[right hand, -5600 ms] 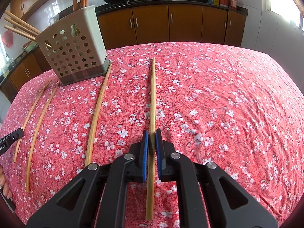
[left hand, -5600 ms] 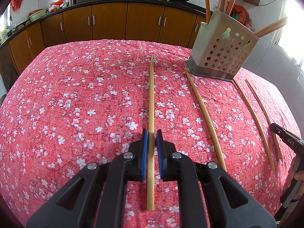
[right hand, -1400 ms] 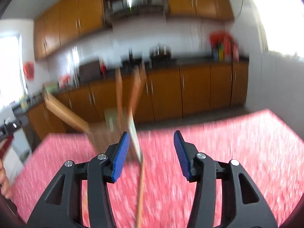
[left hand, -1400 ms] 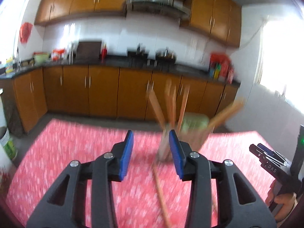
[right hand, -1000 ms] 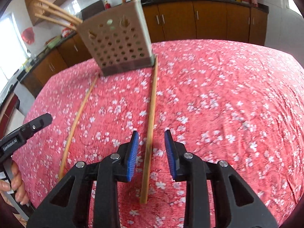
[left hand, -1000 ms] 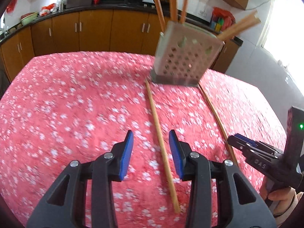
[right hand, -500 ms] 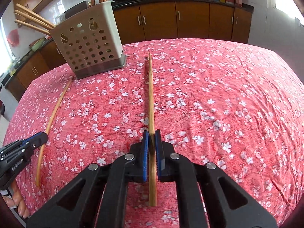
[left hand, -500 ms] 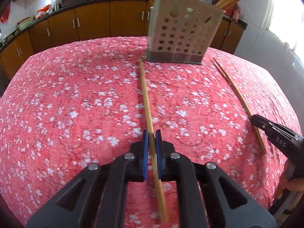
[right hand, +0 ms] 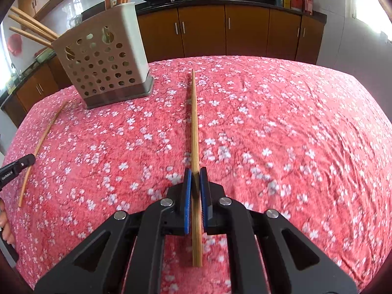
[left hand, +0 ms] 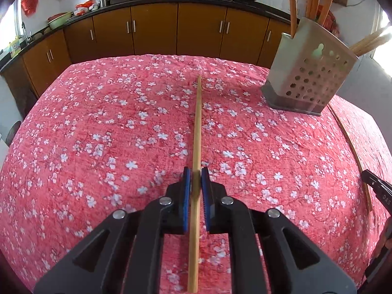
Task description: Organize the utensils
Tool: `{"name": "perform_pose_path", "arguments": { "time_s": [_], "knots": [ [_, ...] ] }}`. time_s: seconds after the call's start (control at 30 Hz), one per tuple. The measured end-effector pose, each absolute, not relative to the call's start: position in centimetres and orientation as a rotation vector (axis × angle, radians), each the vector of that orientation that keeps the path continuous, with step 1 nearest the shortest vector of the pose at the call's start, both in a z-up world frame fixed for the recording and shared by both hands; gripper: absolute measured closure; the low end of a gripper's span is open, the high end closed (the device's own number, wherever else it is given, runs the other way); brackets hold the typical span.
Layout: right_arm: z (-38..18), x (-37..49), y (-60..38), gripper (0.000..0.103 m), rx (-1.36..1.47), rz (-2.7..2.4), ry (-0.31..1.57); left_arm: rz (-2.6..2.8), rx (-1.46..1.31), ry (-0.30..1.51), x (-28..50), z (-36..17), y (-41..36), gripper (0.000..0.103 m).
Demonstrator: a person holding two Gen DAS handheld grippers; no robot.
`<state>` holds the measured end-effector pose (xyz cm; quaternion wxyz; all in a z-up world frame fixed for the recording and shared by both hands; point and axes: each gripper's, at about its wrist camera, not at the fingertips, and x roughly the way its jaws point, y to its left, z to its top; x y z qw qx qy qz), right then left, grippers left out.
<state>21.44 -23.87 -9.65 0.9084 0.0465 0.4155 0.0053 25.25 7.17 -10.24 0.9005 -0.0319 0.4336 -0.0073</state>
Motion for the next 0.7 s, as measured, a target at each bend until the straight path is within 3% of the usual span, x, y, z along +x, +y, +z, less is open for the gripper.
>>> {"name": "perform_pose_path", "arguments": {
  "time_s": [0.7],
  "knots": [
    [-9.91, 21.34, -23.41, 0.094, 0.052, -0.006, 0.855, -0.011, -0.054, 0.885, 25.09, -10.39, 6.77, 0.089]
  ]
}}
